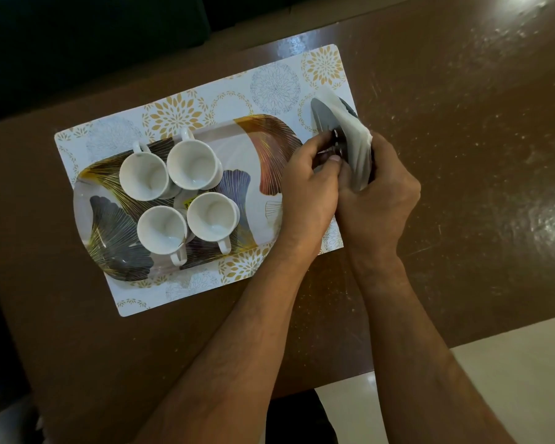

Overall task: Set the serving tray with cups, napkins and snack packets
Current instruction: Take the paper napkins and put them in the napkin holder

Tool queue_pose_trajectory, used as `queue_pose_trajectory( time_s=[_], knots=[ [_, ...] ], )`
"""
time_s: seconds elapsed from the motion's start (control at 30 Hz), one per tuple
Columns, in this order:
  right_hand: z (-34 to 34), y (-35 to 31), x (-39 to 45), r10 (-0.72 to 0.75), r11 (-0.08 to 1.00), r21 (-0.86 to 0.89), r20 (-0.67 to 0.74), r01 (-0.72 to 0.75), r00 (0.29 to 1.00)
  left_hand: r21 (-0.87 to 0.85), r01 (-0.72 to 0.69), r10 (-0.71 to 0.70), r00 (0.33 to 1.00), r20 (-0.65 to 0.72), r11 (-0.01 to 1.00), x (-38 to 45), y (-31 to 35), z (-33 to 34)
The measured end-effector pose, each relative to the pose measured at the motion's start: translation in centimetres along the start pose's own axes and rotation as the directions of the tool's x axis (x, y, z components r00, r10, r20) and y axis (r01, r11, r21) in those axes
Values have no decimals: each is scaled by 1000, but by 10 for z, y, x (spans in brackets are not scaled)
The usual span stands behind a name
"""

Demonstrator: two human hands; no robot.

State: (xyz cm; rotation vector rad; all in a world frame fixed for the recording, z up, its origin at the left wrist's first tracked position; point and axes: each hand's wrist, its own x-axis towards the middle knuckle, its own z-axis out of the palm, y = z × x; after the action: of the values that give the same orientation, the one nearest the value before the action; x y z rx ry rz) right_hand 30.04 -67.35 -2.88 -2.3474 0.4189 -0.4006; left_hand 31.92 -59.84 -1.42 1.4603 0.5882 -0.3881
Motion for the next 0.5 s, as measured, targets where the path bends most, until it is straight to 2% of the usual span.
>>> queue_pose_trajectory(
  time_s=[0.5],
  knots=[
    [0, -5, -1, -26, 997, -79, 1, 26, 1000, 25, -20, 20, 1000, 17, 999, -1, 4, -4]
  ],
)
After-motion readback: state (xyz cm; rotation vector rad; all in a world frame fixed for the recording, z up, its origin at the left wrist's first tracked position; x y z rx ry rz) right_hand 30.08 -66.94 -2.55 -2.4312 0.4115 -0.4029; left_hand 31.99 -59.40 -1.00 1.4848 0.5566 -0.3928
